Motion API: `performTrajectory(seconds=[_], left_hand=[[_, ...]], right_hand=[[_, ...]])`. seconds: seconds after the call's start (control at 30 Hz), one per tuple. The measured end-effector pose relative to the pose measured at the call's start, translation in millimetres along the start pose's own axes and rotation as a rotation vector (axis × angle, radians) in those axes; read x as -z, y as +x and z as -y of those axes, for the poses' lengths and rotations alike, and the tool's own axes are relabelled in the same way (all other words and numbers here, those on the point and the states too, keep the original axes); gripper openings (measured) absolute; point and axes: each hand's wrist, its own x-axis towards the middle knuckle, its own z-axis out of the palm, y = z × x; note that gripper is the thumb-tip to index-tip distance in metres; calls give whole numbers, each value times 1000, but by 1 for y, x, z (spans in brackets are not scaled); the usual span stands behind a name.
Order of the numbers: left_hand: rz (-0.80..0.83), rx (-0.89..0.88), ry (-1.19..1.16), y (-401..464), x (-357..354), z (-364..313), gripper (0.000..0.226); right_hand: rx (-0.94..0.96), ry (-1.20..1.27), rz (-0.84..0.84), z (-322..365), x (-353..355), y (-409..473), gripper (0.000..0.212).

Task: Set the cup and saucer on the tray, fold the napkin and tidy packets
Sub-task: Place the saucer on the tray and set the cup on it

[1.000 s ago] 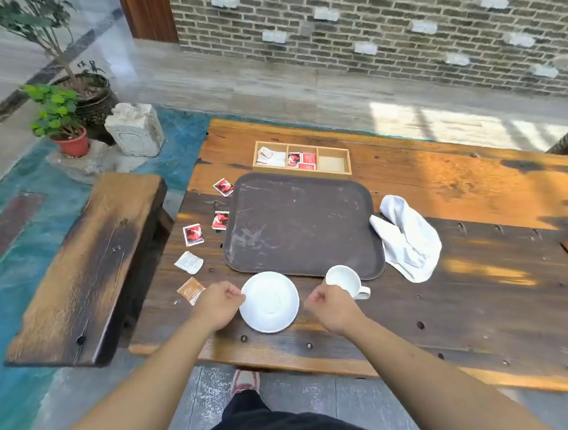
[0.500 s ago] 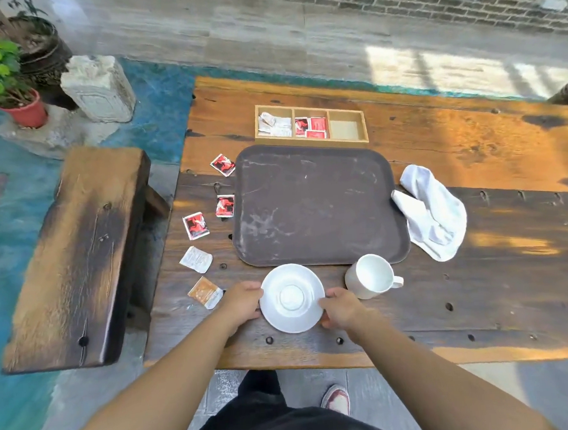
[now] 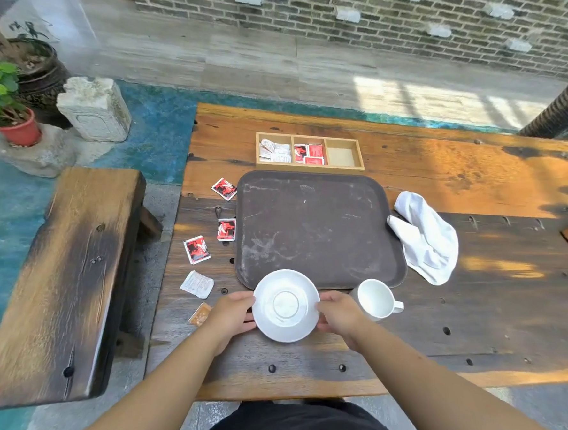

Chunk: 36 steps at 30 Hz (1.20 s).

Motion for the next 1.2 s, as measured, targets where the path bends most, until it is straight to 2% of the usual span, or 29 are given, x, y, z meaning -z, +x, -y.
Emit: performTrajectory(seconds=[0.23,0.57,1.13,1.2], left_hand=[[-59,-63,-98,5,2,-30,22],[-120,-82,-148,26,-4,-83,29],[-198,-55,-54,129,-2,-165,28],[-207,-48,-50,139,-1,-171,34]], right_hand=[[87,22,15,36,4,16,23],[97,65,91,97,8,64,26],[43,127,95,176,-4,172,20],[43,129,94,183,-7,181,19]])
